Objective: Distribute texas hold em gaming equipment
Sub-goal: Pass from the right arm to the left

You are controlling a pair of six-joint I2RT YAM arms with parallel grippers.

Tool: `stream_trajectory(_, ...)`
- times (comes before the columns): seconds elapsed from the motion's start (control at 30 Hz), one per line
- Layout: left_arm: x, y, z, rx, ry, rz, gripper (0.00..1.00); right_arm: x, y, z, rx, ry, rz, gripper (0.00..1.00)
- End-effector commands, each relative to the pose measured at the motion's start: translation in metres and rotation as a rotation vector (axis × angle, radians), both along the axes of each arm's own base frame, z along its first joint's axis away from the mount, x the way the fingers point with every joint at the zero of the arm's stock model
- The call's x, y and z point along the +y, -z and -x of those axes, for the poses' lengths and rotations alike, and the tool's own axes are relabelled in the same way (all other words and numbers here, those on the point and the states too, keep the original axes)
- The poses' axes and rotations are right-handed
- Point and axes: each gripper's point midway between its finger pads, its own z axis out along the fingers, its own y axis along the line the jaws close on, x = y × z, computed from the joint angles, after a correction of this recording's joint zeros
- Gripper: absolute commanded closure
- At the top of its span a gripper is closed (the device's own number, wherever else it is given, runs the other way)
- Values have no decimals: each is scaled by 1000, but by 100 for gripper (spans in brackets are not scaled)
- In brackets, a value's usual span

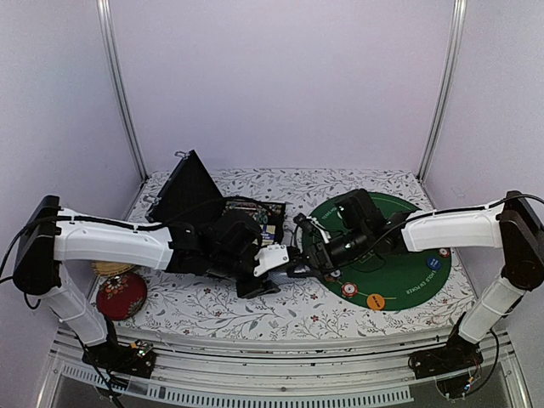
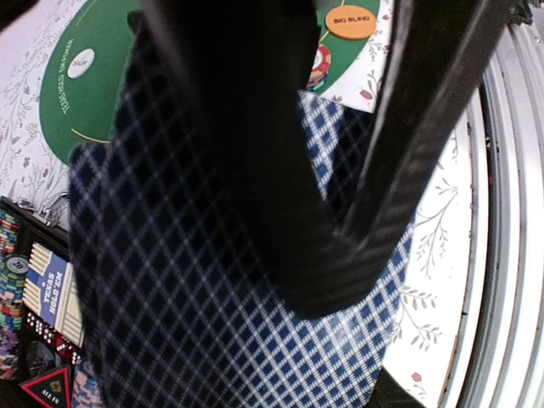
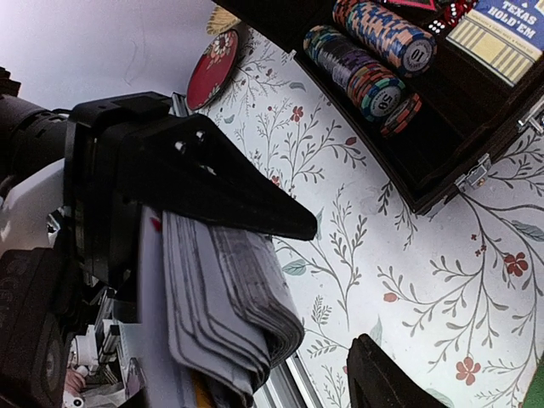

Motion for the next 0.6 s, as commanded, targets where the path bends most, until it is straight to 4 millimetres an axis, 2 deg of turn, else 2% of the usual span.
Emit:
stream_trajectory(0.0, 4, -7, -6, 4, -26, 26, 49, -1, -26, -5, -80, 3, -24, 42)
stream_trajectory(0.27, 4, -3, -7, 19, -33, 18, 48, 1, -39, -7, -99, 2, -60, 38)
stream_trajectory(0.43, 6, 0, -8, 31, -42, 10, 48, -5, -45, -11, -113, 22, -65, 33)
stream_trajectory(0.57, 6, 2, -8, 38, -45, 8, 48, -11, -50, -13, -134, 43, -60, 34)
